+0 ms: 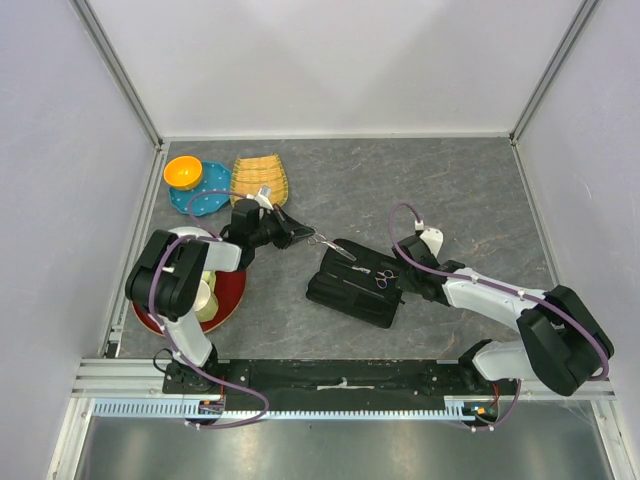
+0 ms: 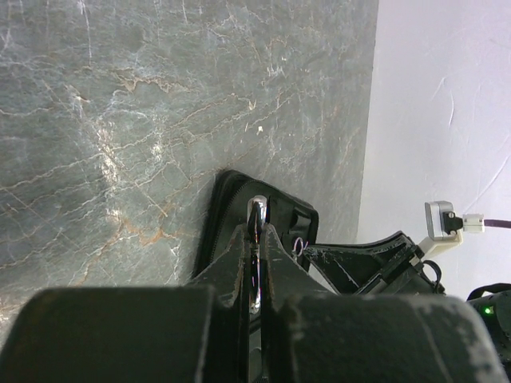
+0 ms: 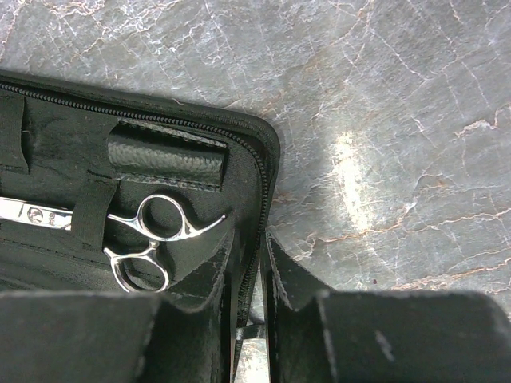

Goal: Sort the hair-cutting tools

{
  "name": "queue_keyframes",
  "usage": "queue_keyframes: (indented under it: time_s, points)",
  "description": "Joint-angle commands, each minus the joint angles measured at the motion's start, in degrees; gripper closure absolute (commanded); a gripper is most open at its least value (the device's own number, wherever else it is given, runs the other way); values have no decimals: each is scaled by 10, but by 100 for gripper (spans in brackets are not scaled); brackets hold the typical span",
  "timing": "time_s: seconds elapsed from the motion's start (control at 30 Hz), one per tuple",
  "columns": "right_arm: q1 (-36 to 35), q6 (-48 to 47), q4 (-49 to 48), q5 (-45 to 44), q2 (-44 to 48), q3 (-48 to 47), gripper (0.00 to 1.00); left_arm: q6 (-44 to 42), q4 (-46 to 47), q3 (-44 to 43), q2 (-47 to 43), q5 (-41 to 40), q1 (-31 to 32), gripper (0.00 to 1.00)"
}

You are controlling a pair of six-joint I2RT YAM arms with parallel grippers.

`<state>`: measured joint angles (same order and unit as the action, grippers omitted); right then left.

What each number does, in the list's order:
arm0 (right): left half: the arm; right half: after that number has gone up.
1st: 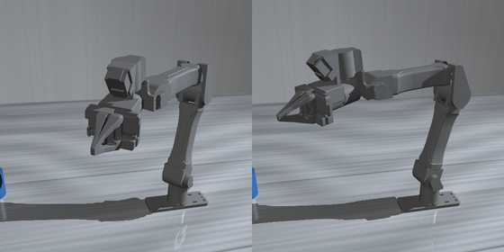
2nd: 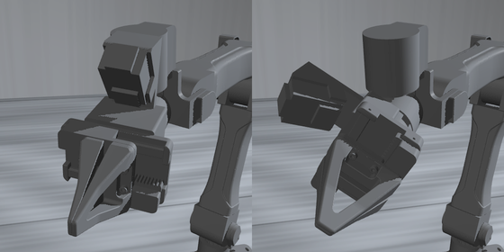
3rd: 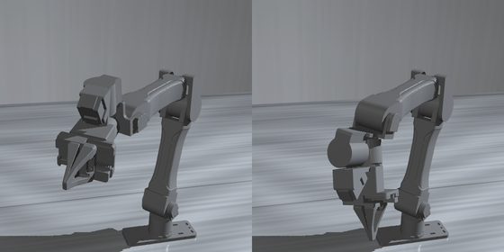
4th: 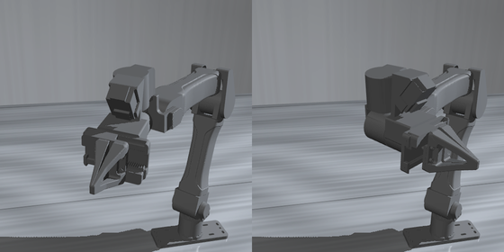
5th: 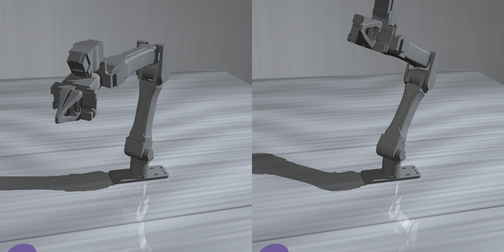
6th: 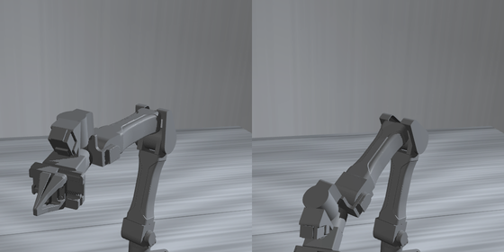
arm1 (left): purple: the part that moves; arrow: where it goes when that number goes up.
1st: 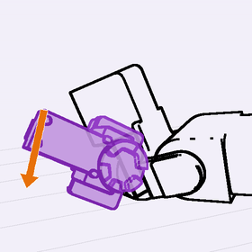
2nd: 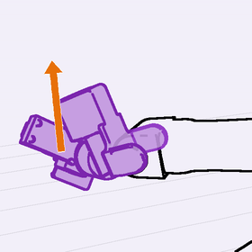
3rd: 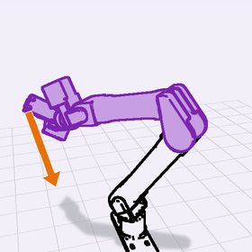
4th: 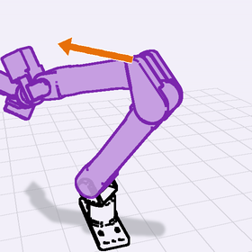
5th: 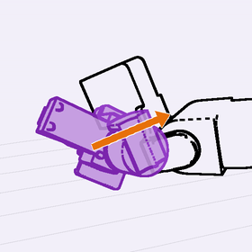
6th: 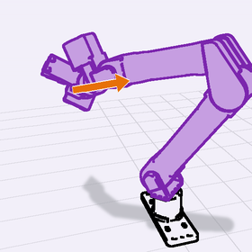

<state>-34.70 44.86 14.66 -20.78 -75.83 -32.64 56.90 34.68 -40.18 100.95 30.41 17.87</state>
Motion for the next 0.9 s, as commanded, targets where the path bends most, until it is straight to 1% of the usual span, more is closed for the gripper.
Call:
queue_keyframes:
  time_s: [0.0, 0.13, 0.37, 0.5, 0.63, 0.87]
  points:
    - [1, 0, -21, 18, -14, 9, 78, -1, 56, -10, 9, -16, 3, 98]
    - [1, 0, -19, 21, -15, 12, 78, 17, 70, -16, 21, -22, 3, 98]
    - [1, 1, -24, 28, -10, 18, 79, 24, 76, -22, 43, -18, 12, 98]
    - [1, 2, -25, 33, -10, 18, 79, 42, 100, -17, 55, 8, 14, 98]
    - [1, 5, -25, 35, -4, 19, 80, 78, 149, -5, 64, 33, 16, 98]
    - [1, 7, -24, 43, 1, 21, 80, 87, 160, -17, 86, 49, 30, 98]
